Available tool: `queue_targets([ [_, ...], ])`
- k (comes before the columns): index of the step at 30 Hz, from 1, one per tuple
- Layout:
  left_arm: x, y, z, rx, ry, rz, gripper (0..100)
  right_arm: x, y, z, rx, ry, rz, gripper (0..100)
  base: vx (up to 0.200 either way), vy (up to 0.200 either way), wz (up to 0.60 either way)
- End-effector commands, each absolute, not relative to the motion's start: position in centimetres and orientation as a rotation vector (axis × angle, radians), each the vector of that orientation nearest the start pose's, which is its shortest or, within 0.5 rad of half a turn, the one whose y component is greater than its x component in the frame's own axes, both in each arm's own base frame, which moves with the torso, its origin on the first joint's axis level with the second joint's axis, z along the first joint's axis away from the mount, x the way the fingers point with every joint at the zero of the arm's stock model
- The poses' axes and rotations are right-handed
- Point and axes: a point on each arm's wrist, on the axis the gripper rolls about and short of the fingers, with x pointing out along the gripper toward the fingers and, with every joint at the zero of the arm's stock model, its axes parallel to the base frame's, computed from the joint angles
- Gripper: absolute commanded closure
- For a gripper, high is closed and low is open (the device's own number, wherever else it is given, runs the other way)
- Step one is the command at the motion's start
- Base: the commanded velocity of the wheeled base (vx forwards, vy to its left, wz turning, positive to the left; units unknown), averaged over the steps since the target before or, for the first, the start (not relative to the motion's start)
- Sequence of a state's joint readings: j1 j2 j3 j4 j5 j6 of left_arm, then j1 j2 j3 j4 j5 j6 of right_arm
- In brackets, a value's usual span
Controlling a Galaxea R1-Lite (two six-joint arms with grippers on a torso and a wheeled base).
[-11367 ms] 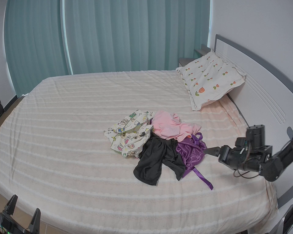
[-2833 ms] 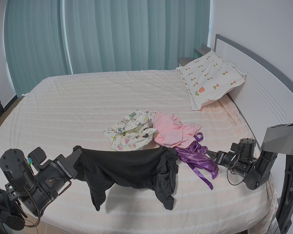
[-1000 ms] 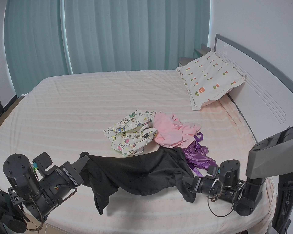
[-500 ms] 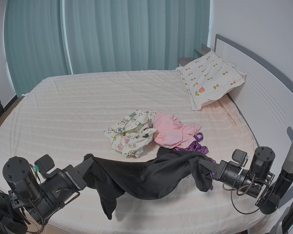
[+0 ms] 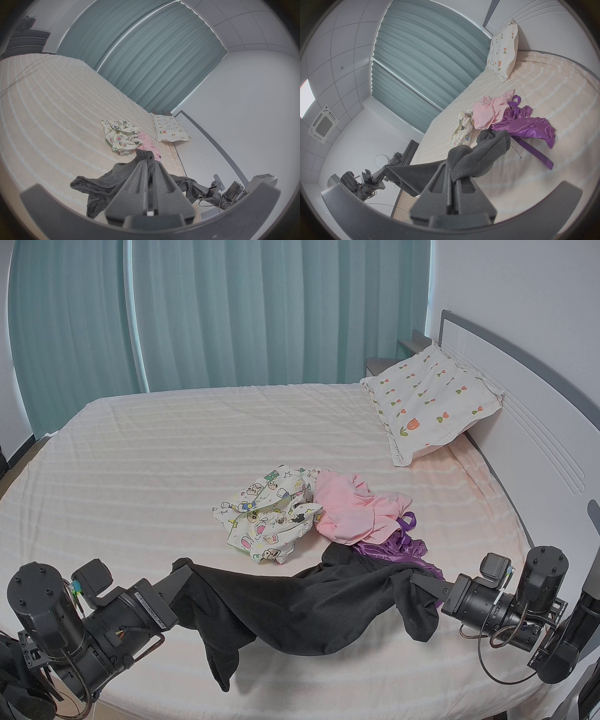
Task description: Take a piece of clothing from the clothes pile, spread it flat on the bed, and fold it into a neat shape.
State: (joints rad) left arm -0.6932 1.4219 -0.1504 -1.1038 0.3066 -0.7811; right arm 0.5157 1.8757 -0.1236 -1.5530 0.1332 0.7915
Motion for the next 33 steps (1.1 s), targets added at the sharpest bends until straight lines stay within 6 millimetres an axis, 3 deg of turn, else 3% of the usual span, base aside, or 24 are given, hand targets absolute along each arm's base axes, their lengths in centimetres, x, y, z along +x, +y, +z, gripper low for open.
queue_targets([
  [1, 14.2, -10.9, 13.5, -0.689, 0.292, -0.305, 100, 20.1, 11.8, 8.1, 0.724, 0.435, 0.536, 100, 0.000, 0.000, 0.00],
  [5, 14.2, -10.9, 13.4, -0.689, 0.295, -0.305, 100, 20.1, 11.8, 8.0, 0.722, 0.439, 0.535, 100, 0.000, 0.000, 0.00],
  [14, 14.0, -10.8, 13.1, -0.682, 0.308, -0.300, 100, 20.0, 12.0, 8.2, 0.718, 0.432, 0.544, 100, -0.200, 0.000, 0.00],
  [29, 14.3, -11.1, 12.6, -0.665, 0.327, -0.284, 100, 19.4, 12.7, 8.0, 0.712, 0.460, 0.575, 100, 0.000, 0.000, 0.00],
  [33, 14.3, -11.1, 12.7, -0.667, 0.323, -0.286, 100, 19.0, 13.1, 8.0, 0.708, 0.464, 0.590, 100, 0.000, 0.200, 0.00],
])
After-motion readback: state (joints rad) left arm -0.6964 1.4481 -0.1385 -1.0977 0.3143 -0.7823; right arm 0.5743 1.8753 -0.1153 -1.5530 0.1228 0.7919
